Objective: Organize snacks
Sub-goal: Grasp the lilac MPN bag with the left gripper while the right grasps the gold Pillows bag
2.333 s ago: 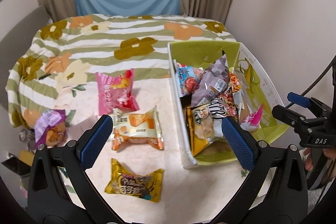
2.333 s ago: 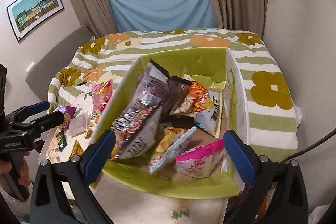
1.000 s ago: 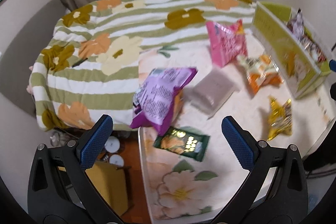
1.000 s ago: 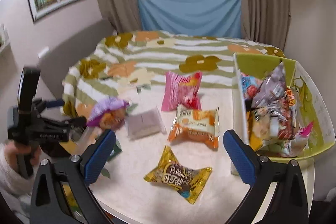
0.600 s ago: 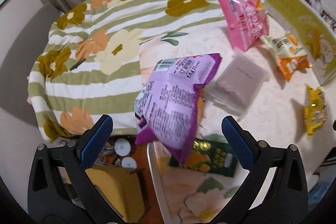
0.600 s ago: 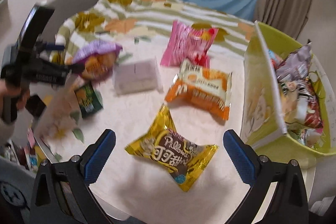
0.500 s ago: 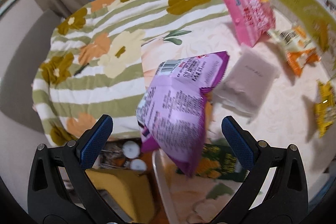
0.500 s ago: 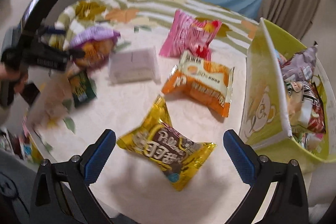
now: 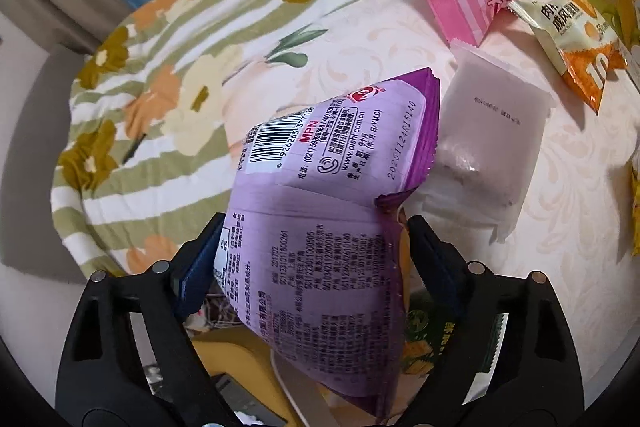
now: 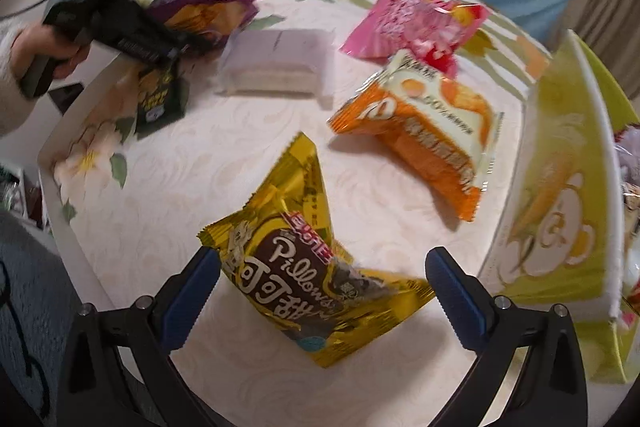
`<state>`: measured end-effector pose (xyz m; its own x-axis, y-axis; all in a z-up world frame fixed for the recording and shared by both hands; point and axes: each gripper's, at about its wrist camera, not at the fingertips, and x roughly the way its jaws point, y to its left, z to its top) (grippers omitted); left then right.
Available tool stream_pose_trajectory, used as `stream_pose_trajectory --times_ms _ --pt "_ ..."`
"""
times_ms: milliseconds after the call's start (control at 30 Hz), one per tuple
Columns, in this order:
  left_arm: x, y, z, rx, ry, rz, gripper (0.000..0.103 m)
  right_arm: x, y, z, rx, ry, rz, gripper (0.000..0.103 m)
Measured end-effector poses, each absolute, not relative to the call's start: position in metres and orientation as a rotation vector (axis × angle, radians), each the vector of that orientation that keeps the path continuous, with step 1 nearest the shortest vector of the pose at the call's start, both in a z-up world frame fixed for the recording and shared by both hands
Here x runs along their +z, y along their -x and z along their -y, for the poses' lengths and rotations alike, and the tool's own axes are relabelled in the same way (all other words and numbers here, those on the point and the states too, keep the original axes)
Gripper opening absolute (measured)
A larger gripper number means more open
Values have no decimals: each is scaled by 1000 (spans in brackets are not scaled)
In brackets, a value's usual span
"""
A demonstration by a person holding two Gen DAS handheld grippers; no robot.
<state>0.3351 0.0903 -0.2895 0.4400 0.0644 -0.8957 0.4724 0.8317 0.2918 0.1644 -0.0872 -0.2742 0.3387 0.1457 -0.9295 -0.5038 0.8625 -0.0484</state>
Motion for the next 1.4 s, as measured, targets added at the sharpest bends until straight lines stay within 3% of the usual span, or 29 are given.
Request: stream_pose_trajectory --times_ms 33,133,267,400,500,767,1133,1400 --pt "-289 -336 -90 -271 -548 -1101 83 -276 -164 87 443 363 -1157 102" --pt "-288 -338 -90 -259 -545 -1108 66 -279 -166 87 465 360 -1163 102" --pt "-284 -338 -91 -258 -507 -1123 63 -280 -172 87 481 337 -1169 102" --pt "-276 -333 -93 -247 -498 -1107 63 -285 -182 86 500 306 -1184 100" --pt "-269 -331 -94 -234 -490 -1094 63 -289 -187 84 519 278 -1201 94" --pt "-250 -323 -103 -224 -431 -1082 63 -296 -188 77 555 255 -1240 65" --pt "-219 -294 -120 -220 -360 -1050 63 -281 -174 73 493 222 -1221 62" --pt "-180 -279 -114 -285 -313 -983 63 -228 -164 103 317 -31 -1157 62"
